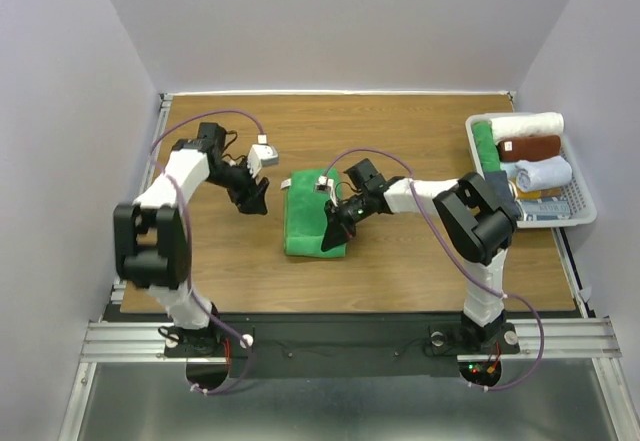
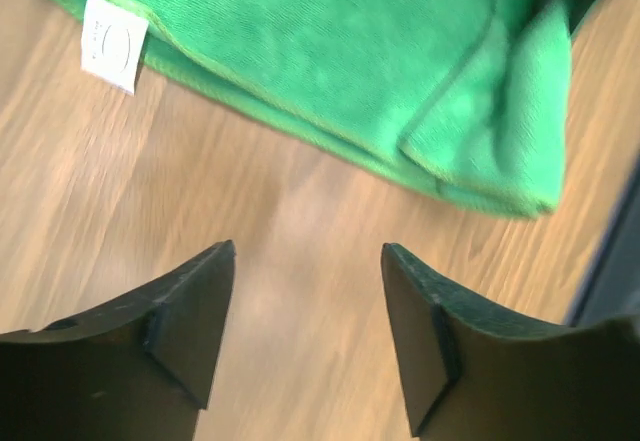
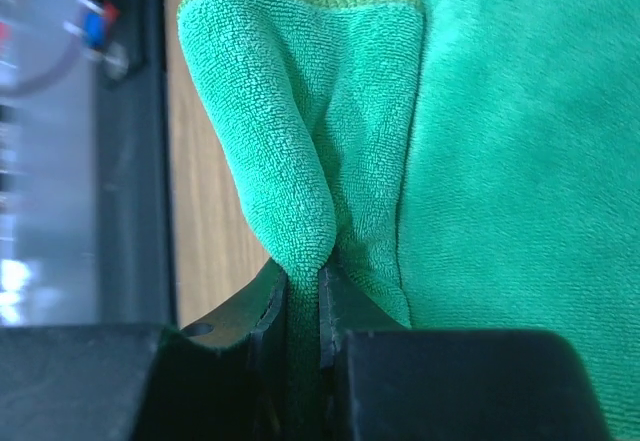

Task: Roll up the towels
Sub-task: Roll the towel

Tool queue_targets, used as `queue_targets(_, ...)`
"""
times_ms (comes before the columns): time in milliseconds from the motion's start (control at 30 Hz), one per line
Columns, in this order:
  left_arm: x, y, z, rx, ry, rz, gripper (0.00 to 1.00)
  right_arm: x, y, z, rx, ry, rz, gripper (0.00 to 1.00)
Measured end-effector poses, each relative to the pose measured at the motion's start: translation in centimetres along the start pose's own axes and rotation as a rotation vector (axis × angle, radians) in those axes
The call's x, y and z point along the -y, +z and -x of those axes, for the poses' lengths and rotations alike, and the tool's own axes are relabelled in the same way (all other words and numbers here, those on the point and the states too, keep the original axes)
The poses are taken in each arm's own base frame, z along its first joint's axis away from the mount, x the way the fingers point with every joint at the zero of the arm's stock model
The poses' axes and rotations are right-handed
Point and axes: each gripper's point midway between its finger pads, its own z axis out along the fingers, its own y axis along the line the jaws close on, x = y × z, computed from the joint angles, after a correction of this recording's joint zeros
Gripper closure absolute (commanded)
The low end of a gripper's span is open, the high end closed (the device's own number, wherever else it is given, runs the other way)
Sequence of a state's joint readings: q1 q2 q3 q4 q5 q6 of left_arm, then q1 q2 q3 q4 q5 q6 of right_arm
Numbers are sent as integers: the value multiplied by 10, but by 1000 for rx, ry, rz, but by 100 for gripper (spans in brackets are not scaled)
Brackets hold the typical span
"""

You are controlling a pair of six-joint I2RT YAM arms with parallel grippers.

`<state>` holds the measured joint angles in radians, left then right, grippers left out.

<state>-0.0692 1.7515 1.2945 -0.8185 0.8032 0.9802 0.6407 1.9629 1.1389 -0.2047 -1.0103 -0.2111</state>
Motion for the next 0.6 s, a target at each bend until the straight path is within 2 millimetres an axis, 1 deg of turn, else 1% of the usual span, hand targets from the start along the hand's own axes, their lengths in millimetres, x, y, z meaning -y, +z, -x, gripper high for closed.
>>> queue_targets(33, 9, -6, 1, 4, 36, 38, 23, 1, -1, 1, 5, 28, 18, 99)
queue_targets(67, 21, -13, 5, 20, 112, 99, 23, 3, -1, 1, 10, 61, 40, 99)
queue_targets(133, 44, -17, 9, 24, 240, 176, 20, 3, -2, 0, 17, 124, 86, 99)
queue_targets(167, 56, -15, 11, 35, 322, 210, 18, 5, -1, 0, 17, 152, 104, 99)
queue_targets(200, 65, -11, 11, 38, 368, 223, 16, 5, -1, 1, 17, 167, 114, 99)
queue_targets(233, 81, -3, 10, 37, 456, 238, 11, 7, 1, 1, 16, 200, 133, 99)
queue_targets(300, 101, 12, 4, 49, 577, 260, 9, 9, 3, 1, 11, 245, 156, 99)
queue_targets(333, 105, 17, 0, 47, 612, 275, 8, 11, 5, 2, 8, 277, 174, 99)
queue_targets(367, 114, 25, -6, 43, 659, 275, 7, 11, 6, 1, 5, 299, 185, 99)
queue_targets(467, 121, 44, -18, 8, 761, 298, 4, 12, 9, 2, -5, 374, 220, 99)
queue_targets(500, 124, 51, -20, -3, 787, 294, 1, 13, 9, 2, -7, 387, 225, 99)
queue_targets(600, 124, 63, -16, -15, 849, 314, 1, 14, 9, 3, -13, 434, 237, 99)
